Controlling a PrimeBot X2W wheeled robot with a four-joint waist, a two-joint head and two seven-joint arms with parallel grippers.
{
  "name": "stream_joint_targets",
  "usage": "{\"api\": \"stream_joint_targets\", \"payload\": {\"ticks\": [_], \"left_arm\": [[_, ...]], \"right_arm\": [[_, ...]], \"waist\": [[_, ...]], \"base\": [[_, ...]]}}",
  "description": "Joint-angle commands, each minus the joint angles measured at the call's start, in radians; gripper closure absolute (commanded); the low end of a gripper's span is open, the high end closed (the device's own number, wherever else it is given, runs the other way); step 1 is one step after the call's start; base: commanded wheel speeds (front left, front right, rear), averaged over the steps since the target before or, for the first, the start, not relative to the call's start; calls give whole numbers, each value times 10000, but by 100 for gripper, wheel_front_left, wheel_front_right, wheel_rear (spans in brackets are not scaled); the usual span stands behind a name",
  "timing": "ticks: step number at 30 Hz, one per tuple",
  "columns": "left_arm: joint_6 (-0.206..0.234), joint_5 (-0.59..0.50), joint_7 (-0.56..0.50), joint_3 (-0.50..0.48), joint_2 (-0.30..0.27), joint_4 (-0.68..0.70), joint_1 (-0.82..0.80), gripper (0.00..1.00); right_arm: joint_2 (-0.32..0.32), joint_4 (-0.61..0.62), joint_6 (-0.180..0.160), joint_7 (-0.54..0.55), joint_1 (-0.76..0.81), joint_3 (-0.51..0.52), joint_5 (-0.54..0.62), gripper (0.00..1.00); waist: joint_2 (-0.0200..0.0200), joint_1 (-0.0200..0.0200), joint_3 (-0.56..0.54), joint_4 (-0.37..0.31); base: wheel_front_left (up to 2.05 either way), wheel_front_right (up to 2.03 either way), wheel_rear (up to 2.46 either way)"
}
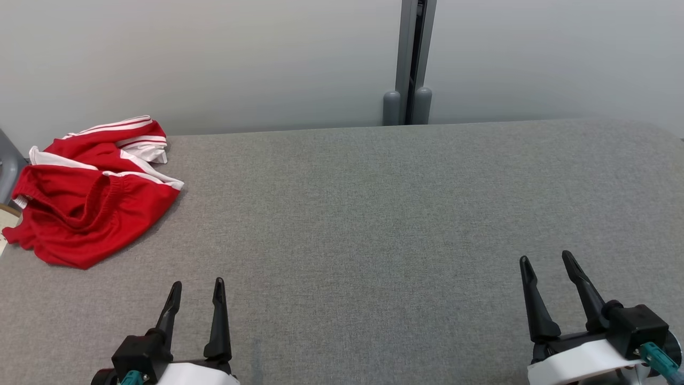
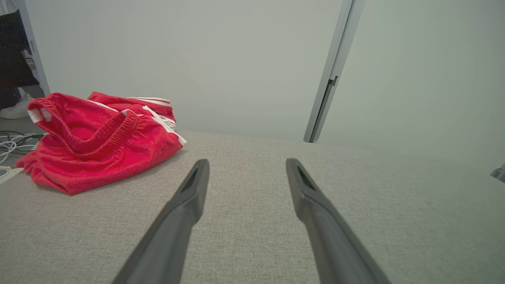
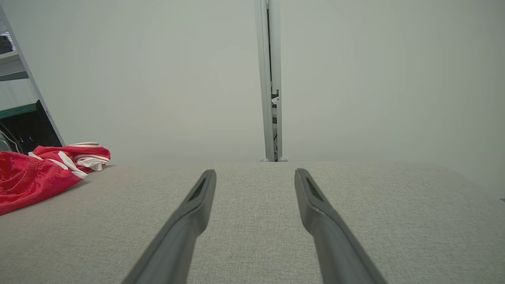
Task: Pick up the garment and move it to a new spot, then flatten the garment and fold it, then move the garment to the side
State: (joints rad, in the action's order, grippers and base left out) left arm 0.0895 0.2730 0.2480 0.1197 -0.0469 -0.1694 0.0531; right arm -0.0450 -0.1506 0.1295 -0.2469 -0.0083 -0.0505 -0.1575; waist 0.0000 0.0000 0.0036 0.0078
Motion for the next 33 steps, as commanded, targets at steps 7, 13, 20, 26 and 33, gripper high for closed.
{"api": "stream_joint_targets", "payload": {"ticks": [7,13,20,26,33], "left_arm": [[105,-431,182,70,-58,-37,59,0],[79,-431,188,57,-57,-91,25,0],[66,-416,188,48,-57,-161,-34,0],[76,-414,188,33,-57,-194,-67,0],[68,-403,188,34,-57,-218,-95,0]], "right_arm": [[-93,-53,21,-203,47,-66,533,0],[-93,-79,20,-209,22,-46,556,0],[-93,-53,20,-210,-13,-23,531,0],[-91,-62,20,-208,-29,-39,511,0],[-91,-98,20,-202,-42,-28,434,0]], "waist": [[0,0,-2,17],[0,0,8,21],[0,0,15,34],[0,0,5,35],[0,0,4,37]], "base": [[0,0,0],[0,0,0],[0,0,0],[0,0,0],[0,0,0]]}}
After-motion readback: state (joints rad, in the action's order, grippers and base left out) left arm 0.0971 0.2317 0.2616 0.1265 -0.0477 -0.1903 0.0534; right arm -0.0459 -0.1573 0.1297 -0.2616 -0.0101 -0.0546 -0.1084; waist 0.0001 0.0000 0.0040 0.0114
